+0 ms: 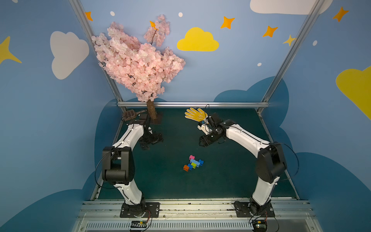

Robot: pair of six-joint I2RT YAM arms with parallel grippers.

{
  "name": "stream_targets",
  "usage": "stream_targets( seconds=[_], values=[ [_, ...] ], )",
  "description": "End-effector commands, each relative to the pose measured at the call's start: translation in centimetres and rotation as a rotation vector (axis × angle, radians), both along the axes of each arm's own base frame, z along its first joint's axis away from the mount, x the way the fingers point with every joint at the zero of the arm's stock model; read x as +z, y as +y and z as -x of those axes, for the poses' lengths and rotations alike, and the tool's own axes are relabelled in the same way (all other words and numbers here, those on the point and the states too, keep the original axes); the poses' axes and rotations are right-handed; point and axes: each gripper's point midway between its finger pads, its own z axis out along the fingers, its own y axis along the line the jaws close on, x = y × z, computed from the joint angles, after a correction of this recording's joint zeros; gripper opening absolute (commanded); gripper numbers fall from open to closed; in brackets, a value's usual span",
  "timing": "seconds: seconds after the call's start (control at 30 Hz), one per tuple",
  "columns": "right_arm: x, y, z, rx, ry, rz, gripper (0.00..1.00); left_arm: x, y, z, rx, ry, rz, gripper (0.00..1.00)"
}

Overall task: Assemble the letter y with lego
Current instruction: Adjust the lego brick at the center of the board.

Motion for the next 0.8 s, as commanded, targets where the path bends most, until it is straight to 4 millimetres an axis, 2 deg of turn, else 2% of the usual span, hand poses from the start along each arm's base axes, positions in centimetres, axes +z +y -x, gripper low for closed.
stream_targets(
  seconds=[0.0,0.03,0.1,0.13,0.23,0.4,0.6,0.77],
  values=[
    [-1.6,-2.8,3.6,-0.075,0.069,0.112,0.56,-0.5,0.1,0.2,0.005,0.018,0.006,1.00],
    [-2.1,-2.9,4.9,-0.060,0.091,0.121,0.50,-0.4,0.1,0.2,0.005,0.018,0.006,1.00],
    [-3.2,-3.1,7.0,-0.036,0.129,0.142,0.29,-0.5,0.1,0.2,0.006,0.019,0.003,1.00],
    [-3.8,-2.7,8.0,-0.011,0.152,0.144,0.22,-0.5,0.1,0.2,0.005,0.020,0.002,1.00],
    [-6.2,-1.9,10.0,0.035,0.204,0.163,0.09,-0.6,0.2,0.2,0.006,0.021,-0.003,1.00],
    [-8.3,-0.7,10.3,0.055,0.240,0.187,0.02,-0.8,0.4,0.3,0.008,0.028,-0.011,1.00],
    [-9.8,0.2,10.2,0.066,0.268,0.208,0.02,-0.7,0.5,0.3,0.009,0.024,-0.012,1.00],
    [-10.3,1.1,9.9,0.074,0.276,0.193,0.01,-0.8,0.4,0.4,0.009,0.029,-0.013,1.00]
  ],
)
